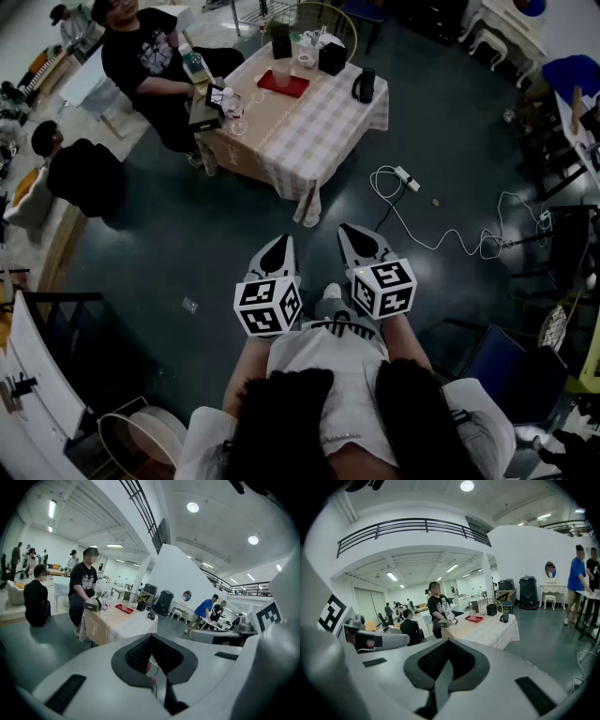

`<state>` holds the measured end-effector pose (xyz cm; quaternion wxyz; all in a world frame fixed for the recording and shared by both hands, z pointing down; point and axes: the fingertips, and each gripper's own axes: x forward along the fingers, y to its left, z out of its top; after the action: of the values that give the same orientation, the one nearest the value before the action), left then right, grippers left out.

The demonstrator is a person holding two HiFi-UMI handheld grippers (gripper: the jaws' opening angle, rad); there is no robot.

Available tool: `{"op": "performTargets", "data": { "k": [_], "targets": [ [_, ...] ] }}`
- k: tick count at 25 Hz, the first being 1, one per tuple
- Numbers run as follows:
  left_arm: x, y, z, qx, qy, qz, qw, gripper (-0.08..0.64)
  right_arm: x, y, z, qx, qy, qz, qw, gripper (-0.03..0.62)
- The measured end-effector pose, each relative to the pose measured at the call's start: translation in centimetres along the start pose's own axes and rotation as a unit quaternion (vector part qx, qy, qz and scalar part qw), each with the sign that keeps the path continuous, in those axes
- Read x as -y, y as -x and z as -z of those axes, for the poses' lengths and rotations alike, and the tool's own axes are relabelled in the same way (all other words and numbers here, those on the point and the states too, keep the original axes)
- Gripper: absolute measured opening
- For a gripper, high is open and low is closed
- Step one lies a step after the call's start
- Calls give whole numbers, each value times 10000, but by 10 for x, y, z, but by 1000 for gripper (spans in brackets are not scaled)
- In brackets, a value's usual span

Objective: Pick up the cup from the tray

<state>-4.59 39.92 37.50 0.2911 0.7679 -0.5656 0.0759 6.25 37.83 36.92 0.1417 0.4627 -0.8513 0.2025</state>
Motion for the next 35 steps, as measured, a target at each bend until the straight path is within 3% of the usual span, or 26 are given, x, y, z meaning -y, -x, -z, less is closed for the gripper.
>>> {"op": "performTargets", "data": {
  "k": [13,18,22,25,28,35],
  "targets": [
    [21,-34,-8,-26,-57,-58,10000,6,34,-11,-12,-27,128,-79,9999,6],
    [27,-46,-15,36,-9,-123,9999,6,48,-16,-16,14,-103,-206,9997,6],
    [32,-57,-20,79,30,-197,9998,6,58,-23,-16,-81,9,-356,9993,9],
    [38,-65,-24,148,35,-245,9996,6,66,-26,-20,-21,7,-416,9991,47],
    [42,-75,-27,206,34,-304,9993,6,74,-31,-24,32,102,-541,9985,136],
    [46,-92,-42,318,20,-427,9986,6,89,-41,-41,156,250,-651,9974,198]
  ]
}}
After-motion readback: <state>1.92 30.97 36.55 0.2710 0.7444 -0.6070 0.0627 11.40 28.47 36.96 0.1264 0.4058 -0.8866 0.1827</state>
